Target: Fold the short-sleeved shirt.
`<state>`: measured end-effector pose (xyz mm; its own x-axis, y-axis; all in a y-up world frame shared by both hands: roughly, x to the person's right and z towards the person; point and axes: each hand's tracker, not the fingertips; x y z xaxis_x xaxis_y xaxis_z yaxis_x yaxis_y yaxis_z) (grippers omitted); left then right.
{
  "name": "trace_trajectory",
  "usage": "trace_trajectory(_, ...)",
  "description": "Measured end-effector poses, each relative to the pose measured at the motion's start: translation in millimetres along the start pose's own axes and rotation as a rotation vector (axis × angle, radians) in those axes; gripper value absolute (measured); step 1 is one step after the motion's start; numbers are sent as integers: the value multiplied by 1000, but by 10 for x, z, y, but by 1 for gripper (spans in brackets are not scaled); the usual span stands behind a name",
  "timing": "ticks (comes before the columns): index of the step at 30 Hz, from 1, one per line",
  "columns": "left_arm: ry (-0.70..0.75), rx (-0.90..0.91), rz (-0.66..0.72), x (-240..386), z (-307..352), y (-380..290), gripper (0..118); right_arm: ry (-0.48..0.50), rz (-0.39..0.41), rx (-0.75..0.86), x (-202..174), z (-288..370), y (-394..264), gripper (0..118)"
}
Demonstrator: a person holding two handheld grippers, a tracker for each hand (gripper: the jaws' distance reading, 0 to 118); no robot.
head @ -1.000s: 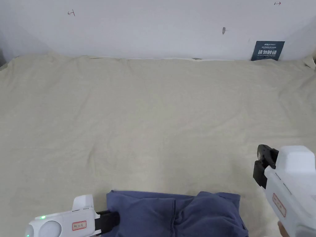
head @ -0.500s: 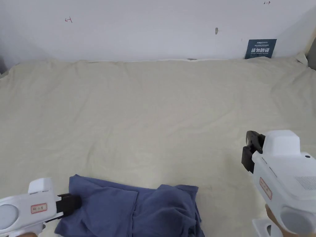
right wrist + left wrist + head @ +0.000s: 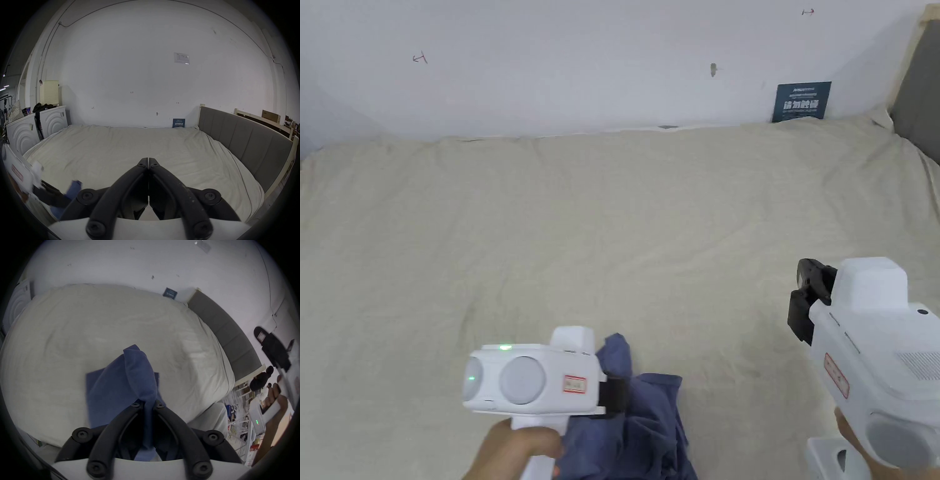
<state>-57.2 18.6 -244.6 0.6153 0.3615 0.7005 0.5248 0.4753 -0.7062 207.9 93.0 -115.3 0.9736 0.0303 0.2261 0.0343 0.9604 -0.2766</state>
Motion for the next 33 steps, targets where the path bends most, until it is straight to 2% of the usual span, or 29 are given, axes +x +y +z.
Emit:
trace_trajectory(6, 106, -103, -52, 196, -866, 96, 12, -40, -16, -6, 178, 66, -41, 2)
trace_trajectory(7, 109, -112, -68, 235, -938, 84, 21, -46, -16, -8, 204, 74, -47, 2)
trace_trajectory(8, 106, -111, -66, 257, -984, 76, 36, -52, -17, -10, 229, 79, -53, 2)
trace_trajectory(9, 90, -110, -62, 277, -997, 57, 60, -58, -17, -14, 254, 86, -60, 2)
trace_trajectory(10, 60, -112, -61, 297, -989, 42, 91, -64, -18, -16, 272, 90, -66, 2)
trace_trajectory(11, 18, -102, -58, 335, -947, 23, 110, -68, -18, -19, 288, 92, -70, 2)
trace_trajectory(12, 9, -86, -61, 369, -897, 15, 117, -73, -18, -21, 300, 94, -73, 2)
trace_trajectory(18, 35, 129, -125, 415, -366, 45, 114, -76, -31, -20, 290, 93, -69, 2)
trace_trajectory(21, 83, 281, -148, 417, -124, 6, 104, -66, -31, -12, 246, 95, -49, 2)
trace_trajectory(23, 119, 370, -163, 422, -39, -44, 68, -59, -29, -8, 218, 93, -36, 2)
trace_trajectory(24, 130, 412, -174, 420, -20, -78, 38, -54, -30, -6, 208, 92, -32, 2)
trace_trajectory(25, 138, 449, -188, 412, -28, -129, 0, -48, -31, -4, 201, 93, -31, 2)
trace_trajectory(33, 176, 384, -204, 395, -547, -354, 1, -38, -28, -14, 204, 84, -64, 2)
